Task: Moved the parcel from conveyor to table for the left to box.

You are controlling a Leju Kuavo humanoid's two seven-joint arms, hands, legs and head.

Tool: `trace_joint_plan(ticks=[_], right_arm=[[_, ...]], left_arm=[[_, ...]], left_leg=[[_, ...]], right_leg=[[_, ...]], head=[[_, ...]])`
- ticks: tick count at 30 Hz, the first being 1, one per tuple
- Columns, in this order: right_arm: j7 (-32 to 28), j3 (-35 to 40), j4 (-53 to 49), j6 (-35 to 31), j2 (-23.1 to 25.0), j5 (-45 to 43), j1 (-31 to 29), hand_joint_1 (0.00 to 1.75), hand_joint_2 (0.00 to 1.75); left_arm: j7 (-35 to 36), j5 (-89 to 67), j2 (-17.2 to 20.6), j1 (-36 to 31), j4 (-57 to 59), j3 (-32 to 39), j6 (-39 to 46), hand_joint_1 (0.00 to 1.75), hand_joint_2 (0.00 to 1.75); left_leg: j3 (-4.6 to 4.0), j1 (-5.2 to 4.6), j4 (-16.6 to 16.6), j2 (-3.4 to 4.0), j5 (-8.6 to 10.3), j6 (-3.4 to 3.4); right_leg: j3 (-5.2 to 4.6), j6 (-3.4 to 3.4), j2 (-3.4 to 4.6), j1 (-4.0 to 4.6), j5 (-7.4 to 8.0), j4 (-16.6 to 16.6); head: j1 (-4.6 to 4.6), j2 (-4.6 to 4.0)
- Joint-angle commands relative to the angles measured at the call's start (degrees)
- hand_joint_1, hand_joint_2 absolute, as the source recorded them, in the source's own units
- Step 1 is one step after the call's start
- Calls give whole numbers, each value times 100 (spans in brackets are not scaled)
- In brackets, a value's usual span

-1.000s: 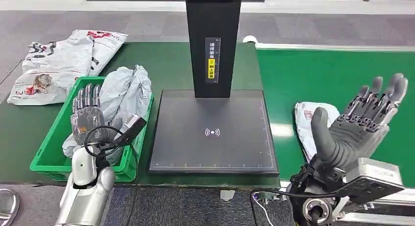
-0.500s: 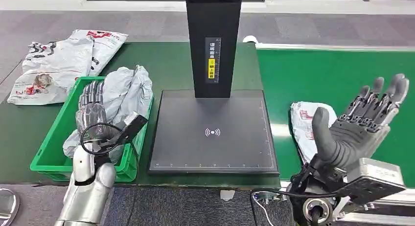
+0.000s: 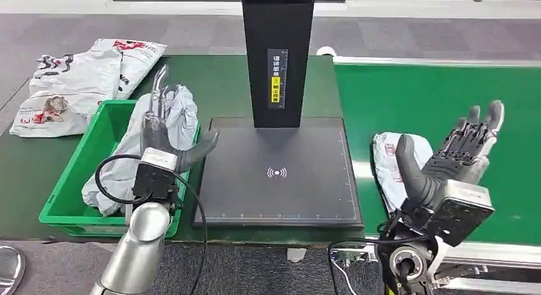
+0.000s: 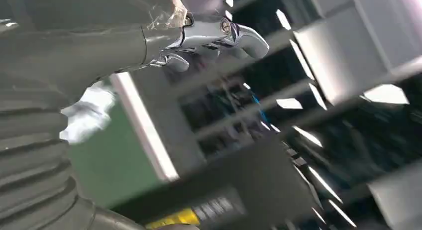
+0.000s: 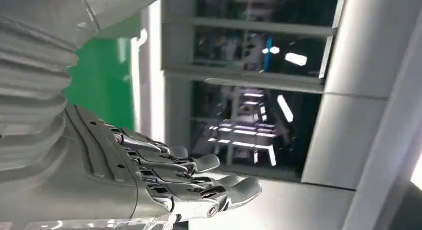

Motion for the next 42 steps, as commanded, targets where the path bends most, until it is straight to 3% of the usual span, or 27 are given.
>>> trace_joint_plan(ticks=[1,8,12,17,31,42], right_arm=[[219,-987,1162,-241,-27,433,187,0,175],[903,-1770,1970,-433,-27,1309,410,0,175],[764,-2145,2409,-433,-35,1267,439,0,175],[1033,-2578,3177,-433,-44,1573,331,0,175],[1295,-2962,4667,-243,-237,1875,-63,0,175],[1299,-2960,4711,-257,-236,1888,-86,0,175]], left_arm=[[-23,486,-27,-358,352,-1170,-338,0,175],[2,868,-96,-257,818,-1449,-543,0,175],[-38,871,-96,-229,971,-1480,-531,0,175],[6,998,-79,-122,1057,-1375,-479,0,175],[3,955,-16,249,742,-1172,-481,0,175],[5,959,-6,256,737,-1158,-482,0,175]], left_leg=[[16,7,-14,-26,6,3],[23,5,-17,-26,0,7],[24,1,-19,-24,-1,5],[22,3,-17,-10,-6,2],[22,2,-21,1,-7,3],[19,1,-19,11,-10,3]], right_leg=[[30,0,-29,8,0,-23],[35,-1,-28,6,-1,-25],[33,0,-25,2,-2,-24],[28,0,-13,4,-2,-23],[27,0,-2,4,0,-28],[21,-2,6,2,0,-23]], head=[[0,0],[0,2],[0,0],[2,2],[2,0],[2,0]])
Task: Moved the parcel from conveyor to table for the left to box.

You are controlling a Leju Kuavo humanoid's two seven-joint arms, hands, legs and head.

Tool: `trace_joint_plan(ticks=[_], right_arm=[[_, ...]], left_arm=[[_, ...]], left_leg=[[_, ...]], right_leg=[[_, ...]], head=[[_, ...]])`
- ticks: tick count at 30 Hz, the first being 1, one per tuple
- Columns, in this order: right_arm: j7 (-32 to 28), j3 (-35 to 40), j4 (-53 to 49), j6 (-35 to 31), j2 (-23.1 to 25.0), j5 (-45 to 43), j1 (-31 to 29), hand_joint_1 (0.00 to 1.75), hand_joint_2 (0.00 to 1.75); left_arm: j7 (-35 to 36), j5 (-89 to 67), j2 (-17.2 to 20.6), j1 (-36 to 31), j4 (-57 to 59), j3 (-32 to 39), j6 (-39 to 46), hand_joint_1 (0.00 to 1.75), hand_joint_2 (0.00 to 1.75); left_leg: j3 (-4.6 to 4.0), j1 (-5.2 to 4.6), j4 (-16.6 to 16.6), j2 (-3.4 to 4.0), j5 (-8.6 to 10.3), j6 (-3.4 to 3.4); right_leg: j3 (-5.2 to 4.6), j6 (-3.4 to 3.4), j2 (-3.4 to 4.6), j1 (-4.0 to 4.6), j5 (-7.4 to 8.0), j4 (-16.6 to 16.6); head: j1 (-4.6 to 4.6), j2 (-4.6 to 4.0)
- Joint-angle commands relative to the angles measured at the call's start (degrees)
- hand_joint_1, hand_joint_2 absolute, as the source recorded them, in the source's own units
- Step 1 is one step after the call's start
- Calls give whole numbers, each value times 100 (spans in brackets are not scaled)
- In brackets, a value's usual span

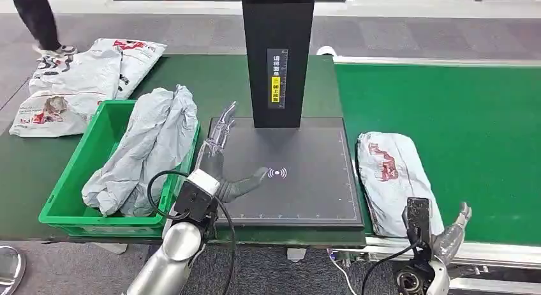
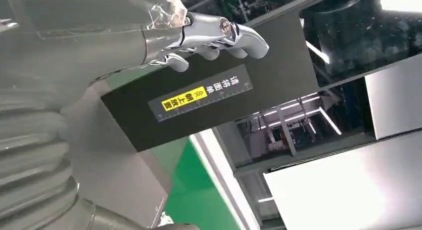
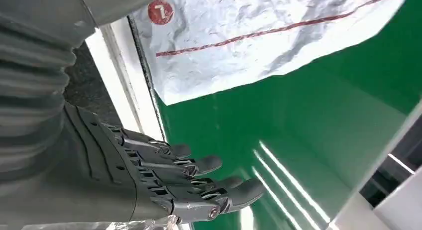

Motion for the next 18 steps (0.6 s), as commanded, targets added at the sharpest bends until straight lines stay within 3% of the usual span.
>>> trace_joint_plan(ticks=[1,12,14,18], right_arm=[[111,-342,845,118,-112,26,-375,0,175],[559,-194,1846,508,-304,370,-770,0,175],[1125,108,2637,768,-535,932,-1202,0,175],[1224,145,3144,968,-616,998,-1498,0,175]], left_arm=[[33,6,194,-35,105,-141,4,0,175],[30,-17,256,-46,114,-131,1,0,175],[4,26,320,-75,150,-166,11,0,175],[-8,42,346,-117,161,-166,18,0,175]], left_leg=[[12,0,-9,4,0,0],[13,2,-7,10,-2,1],[13,0,-8,9,-1,1],[24,4,-19,30,2,-2]], right_leg=[[12,-2,3,1,1,-10],[14,0,7,3,1,-10],[11,0,8,1,1,-8],[22,2,26,5,12,-25]], head=[[0,0],[0,0],[0,-2],[0,-2]])
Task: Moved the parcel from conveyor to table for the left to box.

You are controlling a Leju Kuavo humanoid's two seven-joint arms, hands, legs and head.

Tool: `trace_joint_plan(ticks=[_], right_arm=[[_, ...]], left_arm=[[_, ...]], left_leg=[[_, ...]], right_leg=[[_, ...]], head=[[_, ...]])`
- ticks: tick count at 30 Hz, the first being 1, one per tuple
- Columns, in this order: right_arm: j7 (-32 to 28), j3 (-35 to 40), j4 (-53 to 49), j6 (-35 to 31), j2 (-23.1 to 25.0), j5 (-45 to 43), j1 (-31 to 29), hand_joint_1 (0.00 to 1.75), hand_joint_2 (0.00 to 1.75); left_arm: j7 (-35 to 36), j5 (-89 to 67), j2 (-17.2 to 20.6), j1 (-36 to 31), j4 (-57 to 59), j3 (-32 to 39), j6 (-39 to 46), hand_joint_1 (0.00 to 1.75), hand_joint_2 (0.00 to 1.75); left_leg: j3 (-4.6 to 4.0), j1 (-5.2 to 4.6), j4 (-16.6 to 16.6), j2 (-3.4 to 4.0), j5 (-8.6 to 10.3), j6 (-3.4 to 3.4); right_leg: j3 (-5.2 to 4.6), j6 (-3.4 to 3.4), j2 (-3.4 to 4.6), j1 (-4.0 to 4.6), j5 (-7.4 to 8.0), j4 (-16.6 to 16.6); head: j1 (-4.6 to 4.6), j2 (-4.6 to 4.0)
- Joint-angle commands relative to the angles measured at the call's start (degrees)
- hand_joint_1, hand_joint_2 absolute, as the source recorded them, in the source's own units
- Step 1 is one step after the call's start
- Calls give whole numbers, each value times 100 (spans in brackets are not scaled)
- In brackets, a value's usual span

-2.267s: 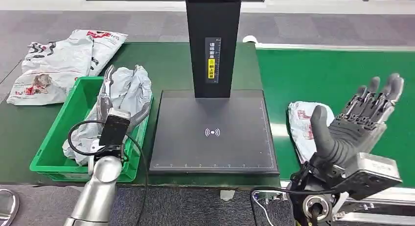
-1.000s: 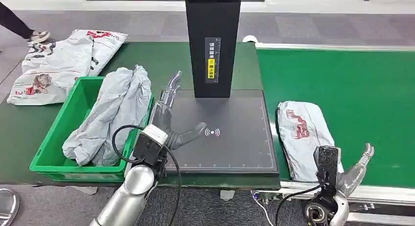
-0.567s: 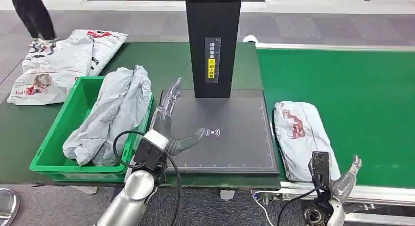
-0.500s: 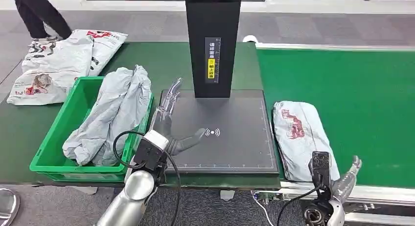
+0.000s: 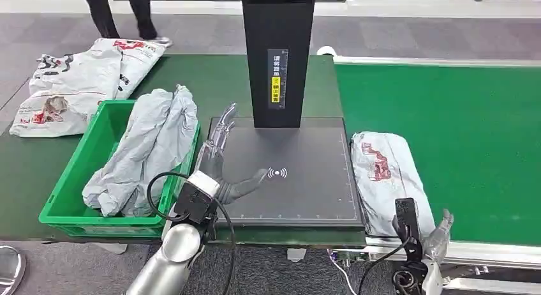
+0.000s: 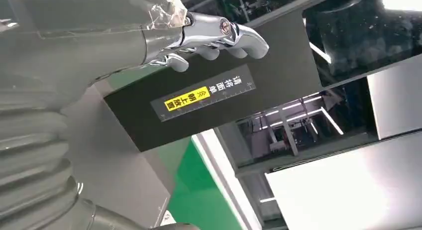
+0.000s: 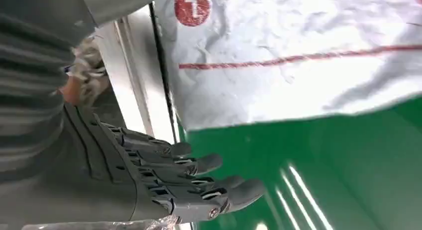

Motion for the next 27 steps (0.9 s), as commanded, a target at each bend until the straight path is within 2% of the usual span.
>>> trace_joint_plan(ticks=[1,2,3,4,5,6,22,27], right_arm=[[618,205,2137,514,-454,536,-1094,40,175],[644,205,2165,532,-465,544,-1094,63,175],[696,226,2210,521,-477,590,-1097,47,175],[716,245,2238,546,-481,615,-1104,49,175],[725,257,2254,557,-491,633,-1114,66,175],[731,272,2273,553,-490,661,-1129,173,175],[569,308,2282,592,-428,712,-1223,175,175],[126,386,1733,471,-292,585,-1156,175,175]], left_arm=[[-7,61,324,-183,172,-173,13,0,175],[-7,62,324,-201,174,-174,13,0,175],[-7,62,325,-218,181,-182,13,0,175],[-7,62,325,-226,180,-185,14,0,175],[-9,61,330,-230,177,-182,25,0,175],[-15,60,341,-225,176,-185,50,0,175],[-49,66,431,-188,89,-225,208,0,175],[-41,58,447,-112,12,-195,285,0,175]], left_leg=[[15,-1,-8,17,0,-1],[22,2,-12,19,1,-1],[28,3,-17,14,3,-1],[17,3,-9,4,2,-1],[13,1,-6,1,2,1],[26,2,-15,7,2,0],[36,3,-8,11,3,-2],[42,3,-16,15,2,-3]], right_leg=[[8,0,17,-1,5,-8],[16,-1,18,3,8,-17],[23,-2,12,4,9,-23],[15,-2,2,4,4,-13],[12,-2,-4,2,1,-7],[23,-4,1,3,3,-17],[26,-4,4,6,7,-10],[34,-4,10,8,7,-18]], head=[[0,-2],[0,-2],[0,-2],[0,0],[-2,0],[0,0],[-2,-2],[0,-2]])
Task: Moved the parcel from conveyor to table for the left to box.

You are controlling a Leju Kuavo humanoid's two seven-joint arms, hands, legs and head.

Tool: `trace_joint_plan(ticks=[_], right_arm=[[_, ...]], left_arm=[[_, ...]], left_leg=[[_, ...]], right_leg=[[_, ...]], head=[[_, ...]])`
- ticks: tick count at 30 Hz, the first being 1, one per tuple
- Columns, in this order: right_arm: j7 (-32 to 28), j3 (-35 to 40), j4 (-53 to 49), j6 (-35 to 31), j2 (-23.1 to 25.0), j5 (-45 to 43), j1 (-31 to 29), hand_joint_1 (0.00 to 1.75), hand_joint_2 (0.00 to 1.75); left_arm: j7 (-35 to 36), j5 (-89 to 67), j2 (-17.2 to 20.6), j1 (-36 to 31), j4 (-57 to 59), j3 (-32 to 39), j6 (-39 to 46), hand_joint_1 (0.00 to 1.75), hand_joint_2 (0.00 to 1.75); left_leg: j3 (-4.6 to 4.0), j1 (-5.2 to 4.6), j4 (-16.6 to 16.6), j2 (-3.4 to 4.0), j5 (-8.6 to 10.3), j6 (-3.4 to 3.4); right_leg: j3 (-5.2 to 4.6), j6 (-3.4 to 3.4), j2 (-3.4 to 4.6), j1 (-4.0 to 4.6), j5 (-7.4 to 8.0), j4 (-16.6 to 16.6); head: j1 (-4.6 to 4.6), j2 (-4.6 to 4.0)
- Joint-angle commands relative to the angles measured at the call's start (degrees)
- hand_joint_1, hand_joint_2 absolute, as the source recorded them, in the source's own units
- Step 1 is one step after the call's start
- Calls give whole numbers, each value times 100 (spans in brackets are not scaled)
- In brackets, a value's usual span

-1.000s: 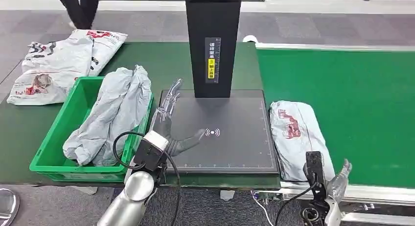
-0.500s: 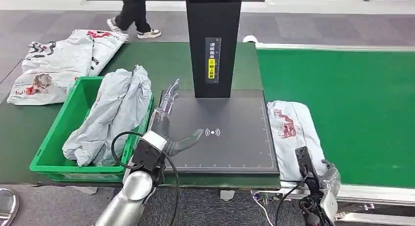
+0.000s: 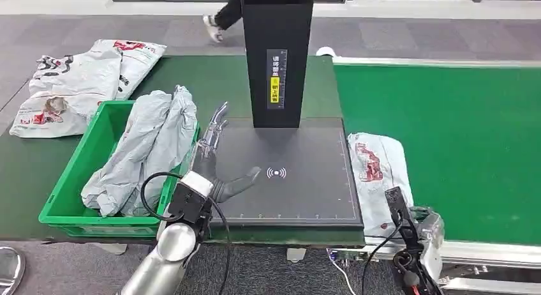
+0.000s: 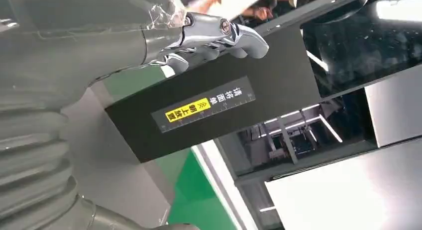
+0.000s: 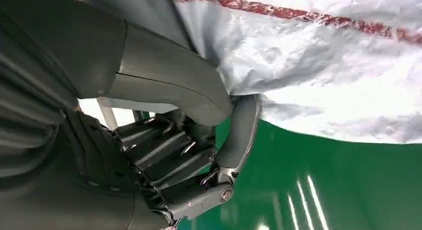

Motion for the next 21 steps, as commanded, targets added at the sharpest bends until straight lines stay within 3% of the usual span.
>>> trace_joint_plan(ticks=[1,17,21], right_arm=[[-441,363,-312,-34,128,-194,-29,175,175],[-361,406,-422,14,126,-193,22,175,175],[-649,690,-1503,-40,257,-412,267,175,175]], left_arm=[[25,-16,260,-86,42,-183,122,0,175],[25,-17,254,-86,40,-179,128,0,175],[53,-101,222,-55,-12,-146,157,0,175]], left_leg=[[6,1,-5,7,-2,0],[4,3,-10,2,-2,-1],[-5,0,-5,5,-3,0]], right_leg=[[4,-2,6,0,-1,-4],[7,-4,0,0,-1,-11],[-3,-3,4,-3,-1,-4]], head=[[0,-2],[2,0],[2,0]])
